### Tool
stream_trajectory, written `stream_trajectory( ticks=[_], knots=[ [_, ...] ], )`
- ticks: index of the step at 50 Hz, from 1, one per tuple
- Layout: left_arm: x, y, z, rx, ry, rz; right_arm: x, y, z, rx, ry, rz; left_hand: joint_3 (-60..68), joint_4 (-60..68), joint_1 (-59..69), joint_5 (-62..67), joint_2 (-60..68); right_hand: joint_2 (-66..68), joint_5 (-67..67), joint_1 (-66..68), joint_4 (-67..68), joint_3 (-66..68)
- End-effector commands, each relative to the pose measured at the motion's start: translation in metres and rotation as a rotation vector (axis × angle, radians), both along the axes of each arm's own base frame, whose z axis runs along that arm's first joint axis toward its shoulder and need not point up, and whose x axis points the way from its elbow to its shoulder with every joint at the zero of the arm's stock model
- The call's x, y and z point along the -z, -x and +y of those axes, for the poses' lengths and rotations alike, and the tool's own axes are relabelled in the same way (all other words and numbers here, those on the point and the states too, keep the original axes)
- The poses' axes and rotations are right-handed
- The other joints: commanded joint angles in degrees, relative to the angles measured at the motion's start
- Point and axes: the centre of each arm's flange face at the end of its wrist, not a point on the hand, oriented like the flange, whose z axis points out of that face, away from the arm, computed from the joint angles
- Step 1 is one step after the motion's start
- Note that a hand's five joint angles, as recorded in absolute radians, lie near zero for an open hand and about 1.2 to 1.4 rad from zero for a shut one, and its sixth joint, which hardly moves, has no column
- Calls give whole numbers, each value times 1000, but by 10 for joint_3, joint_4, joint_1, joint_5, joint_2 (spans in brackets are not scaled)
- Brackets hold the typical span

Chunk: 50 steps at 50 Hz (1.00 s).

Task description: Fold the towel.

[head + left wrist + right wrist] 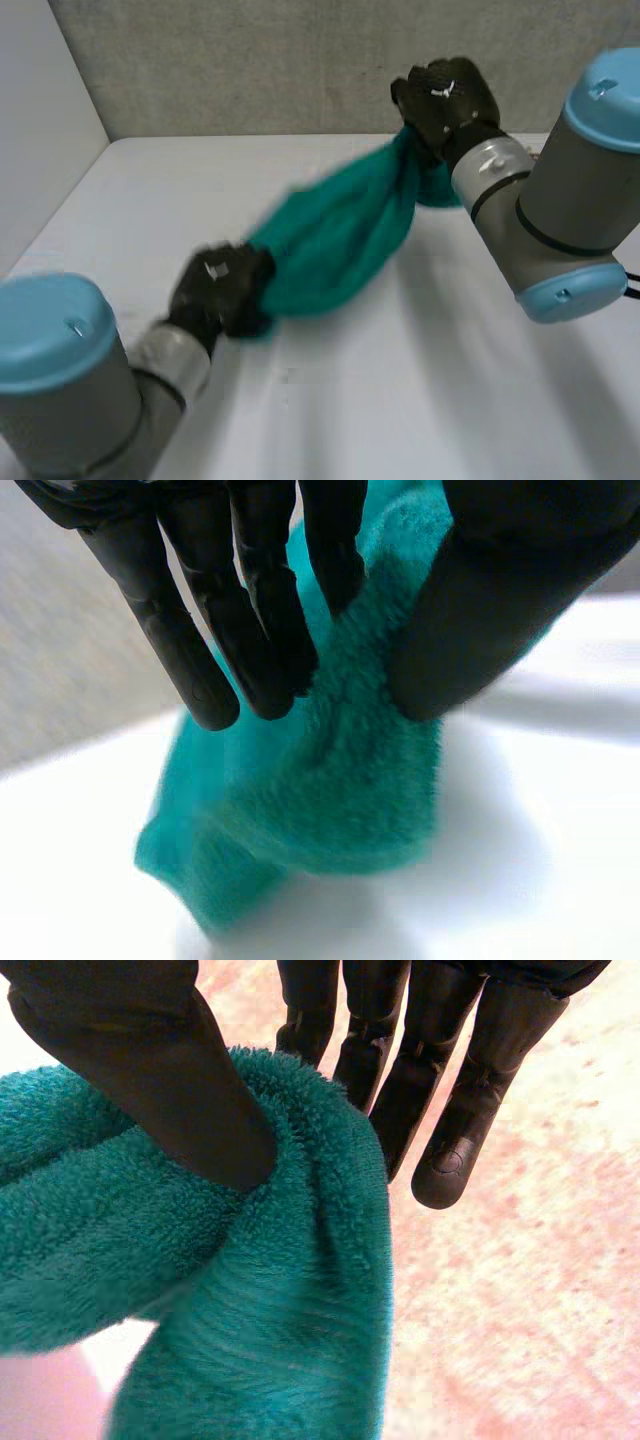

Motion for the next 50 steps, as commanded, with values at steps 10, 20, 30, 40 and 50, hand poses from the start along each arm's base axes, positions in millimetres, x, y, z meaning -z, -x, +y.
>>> stream_trajectory(
  ticks=[10, 20, 30, 40, 50],
  knots=[
    [-36, -9, -35, -79, -10, -12, -11, 3, 32, -133, -1, 77, -334, -334, -310, -320, -325, 127, 144, 260, 117, 123],
    [-34, 18, -98, 22, 8, 47, -35, 5, 73, -351, 80, 73, -338, -338, -313, -323, -328, 127, 144, 260, 117, 123],
    [9, 52, -104, 316, -129, 68, -50, 8, 92, -430, 136, 62, -338, -338, -313, -323, -328, 127, 144, 260, 117, 123],
    [40, 63, -102, 434, -214, 83, -54, 12, 90, -415, 140, 57, 149, 149, 173, 163, 158, 127, 144, 260, 117, 123],
    [8, 38, -145, 25, 20, 48, -26, 13, 82, -374, -8, 107, 205, 206, 230, 220, 215, 127, 144, 260, 117, 123]
  ],
)
